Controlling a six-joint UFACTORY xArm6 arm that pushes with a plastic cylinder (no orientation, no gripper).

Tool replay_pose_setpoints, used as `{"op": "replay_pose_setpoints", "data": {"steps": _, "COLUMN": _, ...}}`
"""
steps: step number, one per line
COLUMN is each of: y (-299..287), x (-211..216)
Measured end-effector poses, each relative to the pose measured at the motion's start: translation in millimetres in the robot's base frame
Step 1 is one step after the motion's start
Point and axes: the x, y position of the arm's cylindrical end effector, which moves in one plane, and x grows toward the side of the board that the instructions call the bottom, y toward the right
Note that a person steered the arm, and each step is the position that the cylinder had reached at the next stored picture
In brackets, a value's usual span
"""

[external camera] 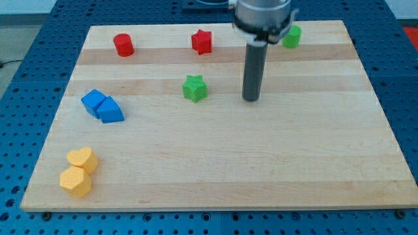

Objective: Slightly push the blue triangle to the top

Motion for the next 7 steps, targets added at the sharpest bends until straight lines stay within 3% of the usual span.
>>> {"op": "replay_pose_setpoints", "data": {"steps": 1, "y": -77, "x": 50}}
{"op": "replay_pose_setpoints", "data": {"steps": 2, "y": -165, "x": 47}}
{"op": "replay_pose_setpoints", "data": {"steps": 7, "y": -290, "x": 38}}
